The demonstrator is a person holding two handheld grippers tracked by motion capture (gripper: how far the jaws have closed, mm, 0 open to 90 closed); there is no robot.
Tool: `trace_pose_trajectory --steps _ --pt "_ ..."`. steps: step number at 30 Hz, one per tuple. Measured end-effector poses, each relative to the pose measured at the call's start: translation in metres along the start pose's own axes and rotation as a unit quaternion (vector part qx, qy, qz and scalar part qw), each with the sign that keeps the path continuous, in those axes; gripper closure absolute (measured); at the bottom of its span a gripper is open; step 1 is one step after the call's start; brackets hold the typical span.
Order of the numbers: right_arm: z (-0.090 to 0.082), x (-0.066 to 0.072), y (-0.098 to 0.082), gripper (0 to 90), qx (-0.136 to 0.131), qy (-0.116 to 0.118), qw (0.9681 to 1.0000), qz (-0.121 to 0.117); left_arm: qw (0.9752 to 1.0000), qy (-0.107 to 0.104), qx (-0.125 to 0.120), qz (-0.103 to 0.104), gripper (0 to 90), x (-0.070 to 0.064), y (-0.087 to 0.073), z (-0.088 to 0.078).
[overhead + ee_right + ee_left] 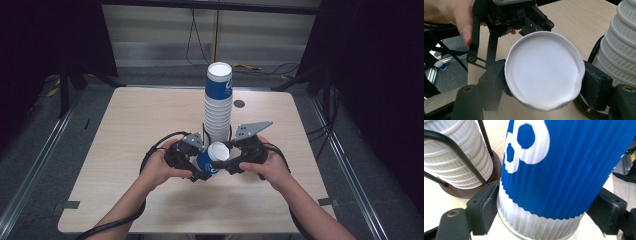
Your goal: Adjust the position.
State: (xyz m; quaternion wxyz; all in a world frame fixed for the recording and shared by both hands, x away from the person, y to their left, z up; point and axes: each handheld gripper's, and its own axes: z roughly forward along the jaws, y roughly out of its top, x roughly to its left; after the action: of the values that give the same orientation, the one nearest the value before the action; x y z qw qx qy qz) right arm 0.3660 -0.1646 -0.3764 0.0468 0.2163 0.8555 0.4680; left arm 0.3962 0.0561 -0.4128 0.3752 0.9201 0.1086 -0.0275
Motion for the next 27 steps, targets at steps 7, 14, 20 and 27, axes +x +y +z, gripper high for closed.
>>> trace_pose_trajectory --steps 7,14,20,27 --pt "0.0 0.0 -0.001 28.1 -0.004 0.003 1.0 0.003 0.9997 0.014 0.014 0.014 19.2 -0.003 0.002 -0.004" --pt "0.0 -0.001 -0.003 28.3 -0.009 0.007 0.9999 0.005 0.9993 0.017 0.029 0.013 20.8 -0.003 0.005 -0.008" --pt "0.002 0.0 -0.004 28.4 -0.011 0.01 0.9999 0.007 0.9986 0.016 0.049 0.014 23.1 -0.003 0.007 -0.011" --pt "0.004 0.001 -0.004 28.1 -0.009 0.016 0.9998 0.005 0.9975 0.014 0.067 0.015 24.1 -0.004 0.009 -0.013"
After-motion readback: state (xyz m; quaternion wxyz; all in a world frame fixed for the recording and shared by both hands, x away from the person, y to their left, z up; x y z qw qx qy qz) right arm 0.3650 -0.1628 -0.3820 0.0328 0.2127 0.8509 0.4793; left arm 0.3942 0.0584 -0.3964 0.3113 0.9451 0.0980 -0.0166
